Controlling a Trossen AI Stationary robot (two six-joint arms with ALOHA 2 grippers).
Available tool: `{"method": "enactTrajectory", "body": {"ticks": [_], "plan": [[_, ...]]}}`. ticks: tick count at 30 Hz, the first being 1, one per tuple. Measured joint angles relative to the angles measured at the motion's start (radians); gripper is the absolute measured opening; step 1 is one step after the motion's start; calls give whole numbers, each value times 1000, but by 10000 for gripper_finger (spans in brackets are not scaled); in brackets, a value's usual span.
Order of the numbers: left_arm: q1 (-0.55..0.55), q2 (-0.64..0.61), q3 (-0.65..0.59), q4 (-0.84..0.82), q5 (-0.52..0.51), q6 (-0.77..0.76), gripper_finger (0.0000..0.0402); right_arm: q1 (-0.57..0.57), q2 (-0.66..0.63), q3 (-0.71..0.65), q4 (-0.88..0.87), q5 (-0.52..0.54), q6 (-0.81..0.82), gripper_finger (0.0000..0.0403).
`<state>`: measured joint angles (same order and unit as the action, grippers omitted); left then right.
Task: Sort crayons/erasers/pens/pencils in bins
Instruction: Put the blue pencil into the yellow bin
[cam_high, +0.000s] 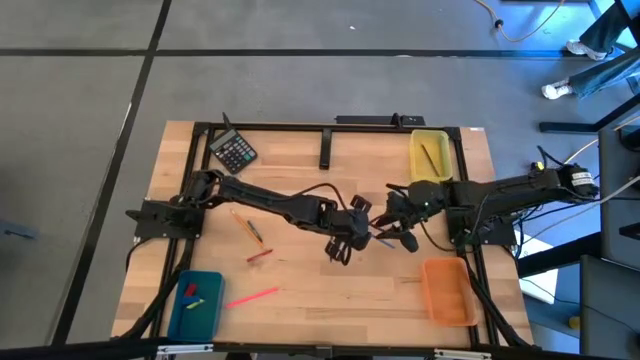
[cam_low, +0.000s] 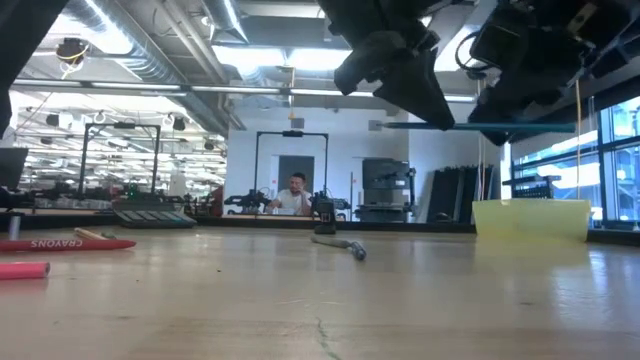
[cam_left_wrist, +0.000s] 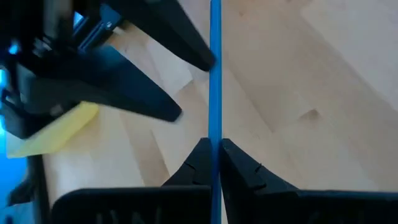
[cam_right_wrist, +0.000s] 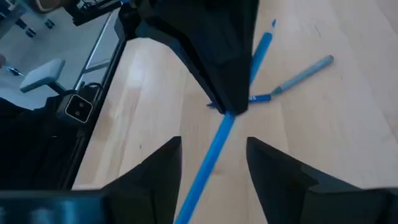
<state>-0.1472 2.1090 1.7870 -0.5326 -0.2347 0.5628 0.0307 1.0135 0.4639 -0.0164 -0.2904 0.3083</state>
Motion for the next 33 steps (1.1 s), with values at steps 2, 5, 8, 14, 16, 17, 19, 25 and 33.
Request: {"method": "enactTrajectory", "body": {"ticks": [2,5,8,14,16,17,19,25,33], "plan": [[-9,0,0,2,-33,28,2,-1,30,1,-2,1,-1,195],[-29,0,0,-1,-89,88,6,-1,83,1,11,3,0,198],[-41,0,0,-1,-108,127,6,-1,138,1,69,-52,2,194],[-55,0,2,2,-153,129,2,-1,210,1,168,-112,32,148],[-57,0,2,-1,-156,128,3,-2,217,1,172,-112,40,119],[-57,0,2,-2,-157,124,6,-2,217,1,173,-112,53,102],[-57,0,2,-3,-157,100,13,-2,217,1,175,-112,61,62],[-55,0,3,1,-156,41,51,-6,214,1,178,-104,87,26],[-23,0,3,-19,-167,-75,123,-51,212,1,158,-89,107,22]]}}
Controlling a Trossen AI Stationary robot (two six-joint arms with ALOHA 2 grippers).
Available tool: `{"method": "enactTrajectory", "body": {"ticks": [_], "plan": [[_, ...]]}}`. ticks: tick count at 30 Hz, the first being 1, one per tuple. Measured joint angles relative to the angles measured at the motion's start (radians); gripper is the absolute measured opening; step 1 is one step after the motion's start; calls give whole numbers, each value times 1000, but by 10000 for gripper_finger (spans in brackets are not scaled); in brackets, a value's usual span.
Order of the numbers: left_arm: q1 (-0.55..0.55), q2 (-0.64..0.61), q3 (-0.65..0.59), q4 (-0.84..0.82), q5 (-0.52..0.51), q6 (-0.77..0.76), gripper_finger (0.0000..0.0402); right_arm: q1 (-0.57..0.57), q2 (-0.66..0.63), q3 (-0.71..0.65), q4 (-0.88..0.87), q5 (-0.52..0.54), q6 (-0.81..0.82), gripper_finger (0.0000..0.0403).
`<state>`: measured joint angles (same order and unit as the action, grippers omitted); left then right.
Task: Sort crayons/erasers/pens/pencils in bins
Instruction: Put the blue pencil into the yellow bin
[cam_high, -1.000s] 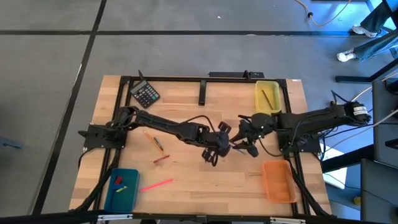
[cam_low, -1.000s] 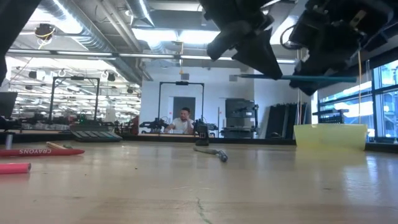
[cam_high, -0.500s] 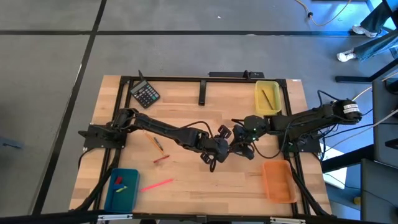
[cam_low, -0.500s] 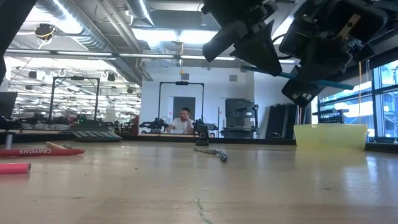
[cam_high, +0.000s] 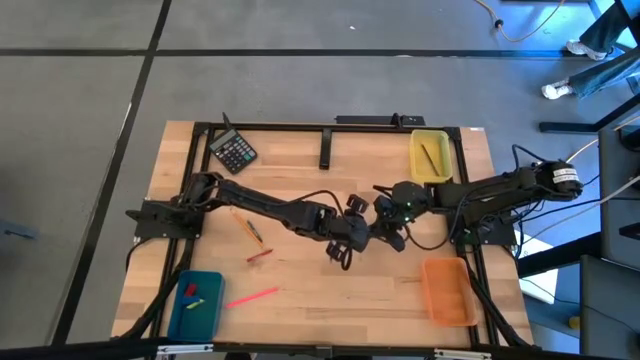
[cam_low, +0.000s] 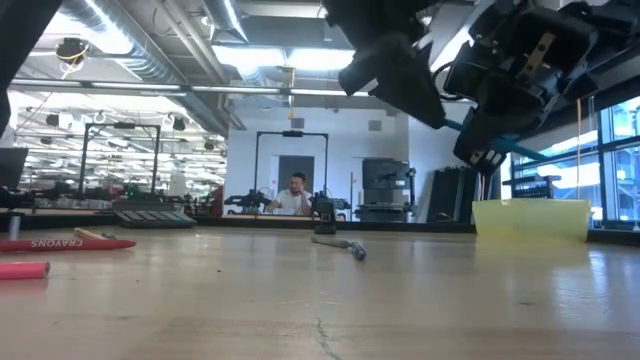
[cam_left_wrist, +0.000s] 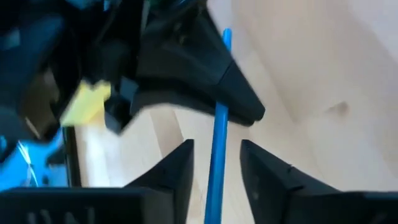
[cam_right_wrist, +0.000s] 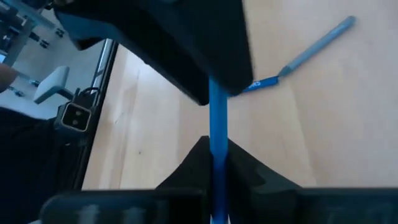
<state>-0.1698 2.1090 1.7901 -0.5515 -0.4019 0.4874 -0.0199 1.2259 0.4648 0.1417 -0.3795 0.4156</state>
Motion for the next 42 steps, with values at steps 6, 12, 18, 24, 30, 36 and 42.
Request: {"method": "enactTrajectory", "body": {"ticks": [6,12,18,24,30,36,42], "plan": [[86,0,0,-71,16,-102,160,-46,-1,0,-108,132,11,23],[206,0,-29,-50,187,-148,164,-127,-1,1,-251,335,24,23],[310,0,-121,-49,239,-176,165,-210,-1,1,-322,431,28,27],[358,-9,-221,-34,295,-226,163,-269,-1,6,-332,431,28,22],[380,-138,-422,128,318,-251,163,-316,-1,51,-337,446,24,27],[407,-315,-700,511,349,-268,163,-349,-1,129,-369,514,-4,23],[444,-345,-872,877,483,-268,163,-409,0,244,-474,602,-32,23]]}}
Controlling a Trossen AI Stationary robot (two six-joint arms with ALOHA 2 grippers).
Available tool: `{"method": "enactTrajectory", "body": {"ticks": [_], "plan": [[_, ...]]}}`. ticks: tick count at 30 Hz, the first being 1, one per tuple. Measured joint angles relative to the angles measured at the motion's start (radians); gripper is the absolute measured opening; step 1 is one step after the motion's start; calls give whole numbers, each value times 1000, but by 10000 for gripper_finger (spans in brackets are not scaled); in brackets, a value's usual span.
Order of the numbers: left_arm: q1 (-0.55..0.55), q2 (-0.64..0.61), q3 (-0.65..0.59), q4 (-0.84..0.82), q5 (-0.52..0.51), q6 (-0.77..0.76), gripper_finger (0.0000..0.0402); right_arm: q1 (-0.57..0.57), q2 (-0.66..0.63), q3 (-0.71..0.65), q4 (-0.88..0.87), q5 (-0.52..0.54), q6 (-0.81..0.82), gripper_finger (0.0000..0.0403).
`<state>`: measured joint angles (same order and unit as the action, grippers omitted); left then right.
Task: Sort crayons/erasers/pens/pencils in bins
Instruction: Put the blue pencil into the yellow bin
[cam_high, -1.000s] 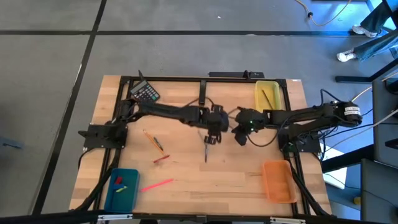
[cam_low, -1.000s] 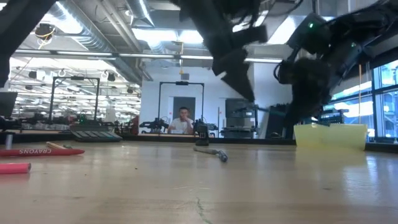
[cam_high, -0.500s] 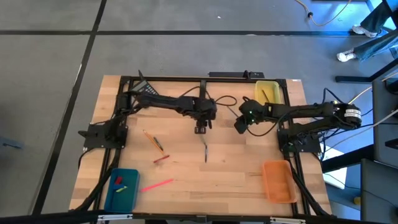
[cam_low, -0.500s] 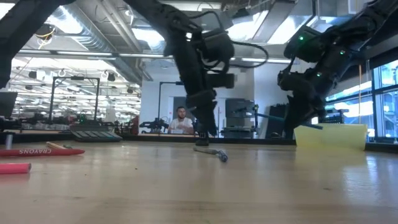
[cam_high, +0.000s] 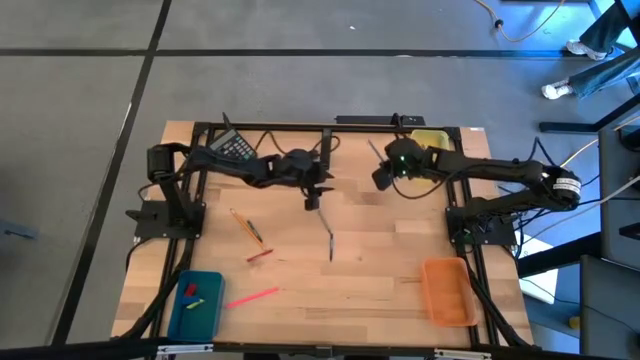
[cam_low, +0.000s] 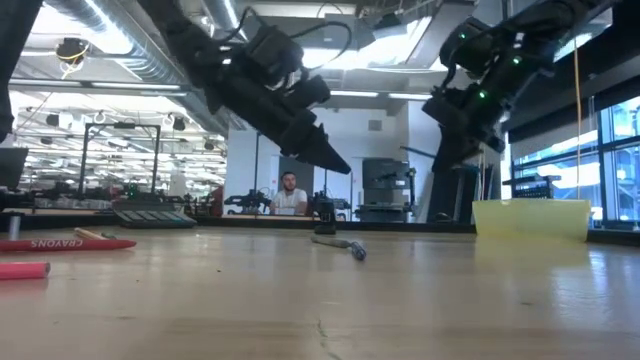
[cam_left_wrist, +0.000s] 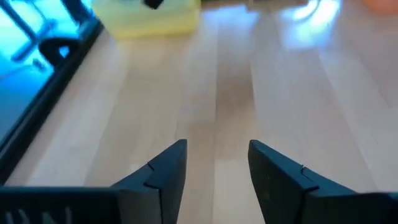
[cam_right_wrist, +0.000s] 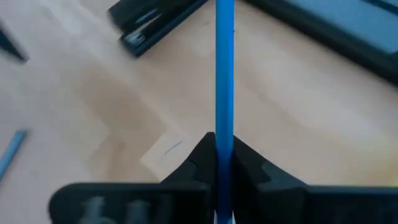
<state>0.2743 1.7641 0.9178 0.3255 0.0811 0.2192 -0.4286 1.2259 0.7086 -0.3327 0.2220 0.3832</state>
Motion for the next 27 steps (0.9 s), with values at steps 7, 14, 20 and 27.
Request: {"method": "enactTrajectory", "body": {"ticks": [7,14,20,27], "plan": [[22,12,-37,90,40,56,163,-53,0,153,-203,146,-18,25],[43,12,-54,79,42,76,163,-128,0,183,-440,291,98,24],[64,12,-71,80,41,75,163,-157,-1,162,-527,330,187,24],[65,12,-72,78,41,72,163,-217,0,117,-597,354,238,24]]}}
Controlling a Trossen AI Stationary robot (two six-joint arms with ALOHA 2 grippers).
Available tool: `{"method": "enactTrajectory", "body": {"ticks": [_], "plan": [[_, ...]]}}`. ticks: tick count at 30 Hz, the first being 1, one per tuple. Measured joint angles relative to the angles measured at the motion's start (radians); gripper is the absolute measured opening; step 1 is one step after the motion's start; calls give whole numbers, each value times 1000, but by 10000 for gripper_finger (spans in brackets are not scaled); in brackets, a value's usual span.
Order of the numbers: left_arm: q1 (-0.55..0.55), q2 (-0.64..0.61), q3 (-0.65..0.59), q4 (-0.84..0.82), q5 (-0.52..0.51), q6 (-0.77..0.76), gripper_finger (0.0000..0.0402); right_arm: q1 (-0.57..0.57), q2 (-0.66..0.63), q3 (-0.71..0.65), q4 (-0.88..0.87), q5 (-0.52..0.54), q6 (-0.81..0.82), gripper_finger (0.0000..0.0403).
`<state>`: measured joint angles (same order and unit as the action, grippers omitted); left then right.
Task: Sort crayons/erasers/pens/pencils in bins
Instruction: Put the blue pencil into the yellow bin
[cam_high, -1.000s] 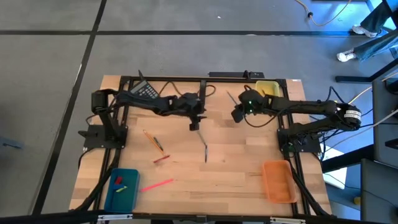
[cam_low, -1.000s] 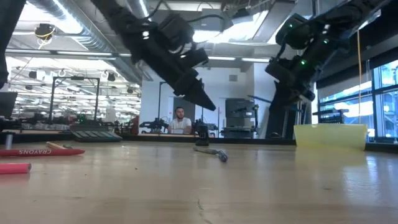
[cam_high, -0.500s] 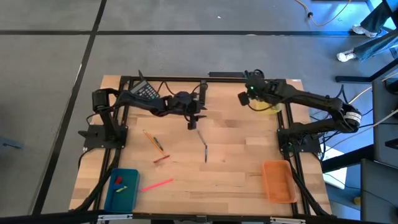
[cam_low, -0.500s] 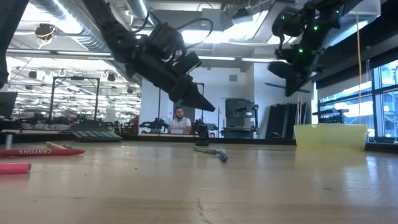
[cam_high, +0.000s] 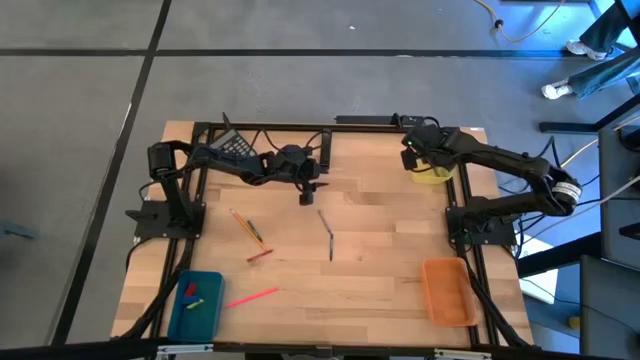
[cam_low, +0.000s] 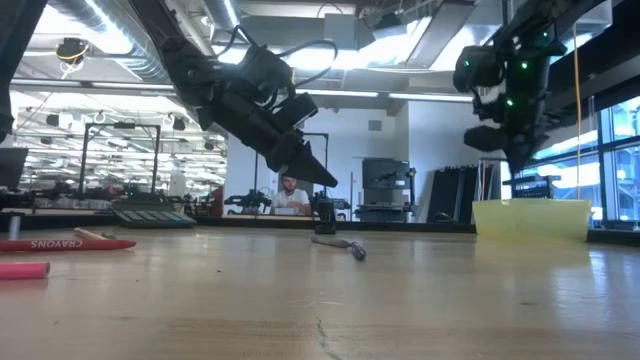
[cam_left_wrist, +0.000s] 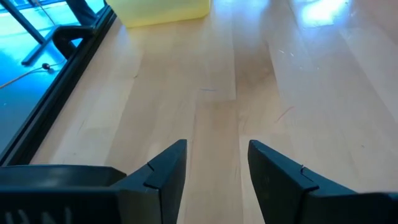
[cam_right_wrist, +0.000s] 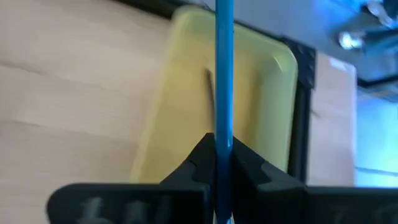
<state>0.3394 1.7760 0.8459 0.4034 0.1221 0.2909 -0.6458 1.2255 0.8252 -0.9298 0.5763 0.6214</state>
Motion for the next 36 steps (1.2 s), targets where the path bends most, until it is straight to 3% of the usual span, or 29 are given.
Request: {"method": "enactTrajectory", "body": {"ticks": [12,25,36], "plan": [[0,0,0,2,-1,-1,163,-142,0,-137,179,-2,-94,25],[0,0,0,6,-2,-4,163,-157,1,-226,308,-2,-208,28],[-1,0,0,10,-1,-19,163,-157,1,-227,312,-2,-211,83]]}}
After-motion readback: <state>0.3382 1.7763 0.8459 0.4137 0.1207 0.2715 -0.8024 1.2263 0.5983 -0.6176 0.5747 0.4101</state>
